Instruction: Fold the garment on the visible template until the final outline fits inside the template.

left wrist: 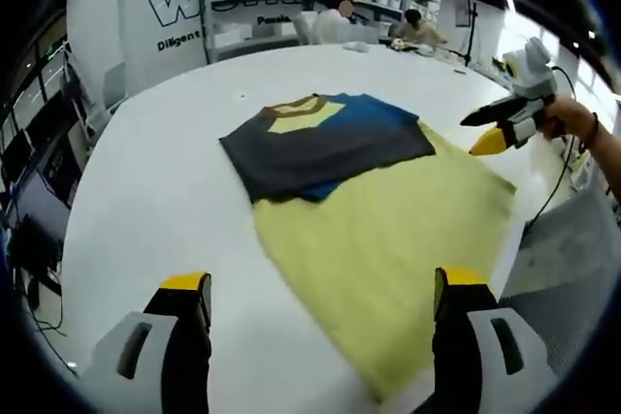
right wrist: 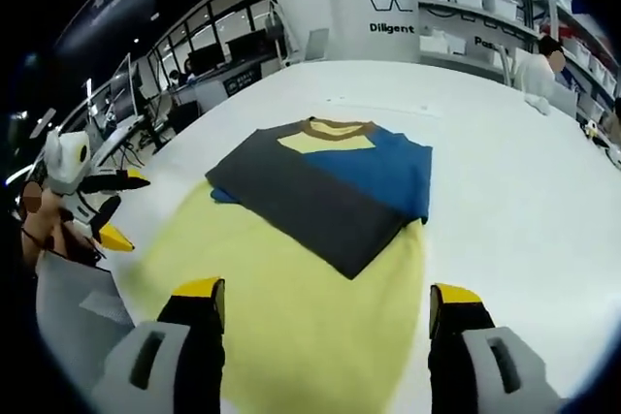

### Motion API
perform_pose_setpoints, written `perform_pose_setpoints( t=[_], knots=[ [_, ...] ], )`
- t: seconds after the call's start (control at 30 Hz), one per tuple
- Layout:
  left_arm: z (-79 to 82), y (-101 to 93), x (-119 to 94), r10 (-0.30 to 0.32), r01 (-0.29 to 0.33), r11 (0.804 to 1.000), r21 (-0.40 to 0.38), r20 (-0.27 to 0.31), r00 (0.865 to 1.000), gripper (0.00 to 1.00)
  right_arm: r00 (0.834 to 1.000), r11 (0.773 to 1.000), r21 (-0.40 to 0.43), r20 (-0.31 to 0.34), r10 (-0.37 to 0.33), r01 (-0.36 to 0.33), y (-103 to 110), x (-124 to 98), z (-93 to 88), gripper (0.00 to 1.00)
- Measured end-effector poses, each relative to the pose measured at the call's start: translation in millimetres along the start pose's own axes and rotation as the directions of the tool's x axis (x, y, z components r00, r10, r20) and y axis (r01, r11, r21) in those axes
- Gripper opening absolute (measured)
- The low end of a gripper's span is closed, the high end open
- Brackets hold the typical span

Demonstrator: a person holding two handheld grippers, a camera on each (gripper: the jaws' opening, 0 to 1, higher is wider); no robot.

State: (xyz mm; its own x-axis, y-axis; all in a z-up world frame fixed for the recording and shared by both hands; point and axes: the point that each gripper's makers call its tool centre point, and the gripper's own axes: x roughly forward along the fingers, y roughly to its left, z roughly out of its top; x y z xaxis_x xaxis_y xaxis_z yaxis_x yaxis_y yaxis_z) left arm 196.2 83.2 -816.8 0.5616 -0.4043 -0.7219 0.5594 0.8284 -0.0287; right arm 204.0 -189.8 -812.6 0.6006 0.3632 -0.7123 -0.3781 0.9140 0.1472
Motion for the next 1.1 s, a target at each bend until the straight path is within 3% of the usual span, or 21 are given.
perform_pose_setpoints(
  t=[0.13,0.2,0.4,0.53,0.87,1.0,1.1],
  knots=[
    [-14.8,-8.6,-3,-0.013,0.012,1.0,-0.008,-0.039,0.999,0.94,1.0,1.0,-0.007,-0.027,0.003,-0.003,-4,-8,-13.4,0.88],
    [-23.9,-4.9,-5,0.023,-0.026,0.999,-0.045,-0.077,0.997,0.91,0.999,1.0,-0.008,-0.042,0.005,-0.005,-3,-10,-19.3,0.88],
    [-38.0,-13.5,-8,-0.005,-0.002,0.998,-0.055,-0.115,0.993,0.77,0.996,1.0,-0.002,-0.086,0.004,-0.004,-5,-18,-41.9,0.8],
    [-53.0,-23.8,-10,-0.027,0.018,0.999,-0.052,-0.184,0.983,0.74,0.992,1.0,-0.008,-0.129,-0.003,0.002,-6,-22,-56.4,0.77],
    [-65.7,-32.7,-12,-0.043,0.028,0.997,-0.075,-0.215,0.976,0.55,0.978,0.999,-0.014,-0.205,-0.042,0.04,-11,-31,-91.2,0.59],
    [-78.1,-34.6,-16,-0.045,0.02,0.995,-0.096,-0.274,0.961,0.45,0.967,0.999,-0.012,-0.25,-0.052,0.051,-14,-35,-106.6,0.45],
    [-84.0,-35.0,-17,-0.045,0.011,0.993,-0.117,-0.293,0.955,0.44,0.966,0.998,0.016,-0.254,-0.05,0.056,-14,-36,-109.3,0.44]
  ],
)
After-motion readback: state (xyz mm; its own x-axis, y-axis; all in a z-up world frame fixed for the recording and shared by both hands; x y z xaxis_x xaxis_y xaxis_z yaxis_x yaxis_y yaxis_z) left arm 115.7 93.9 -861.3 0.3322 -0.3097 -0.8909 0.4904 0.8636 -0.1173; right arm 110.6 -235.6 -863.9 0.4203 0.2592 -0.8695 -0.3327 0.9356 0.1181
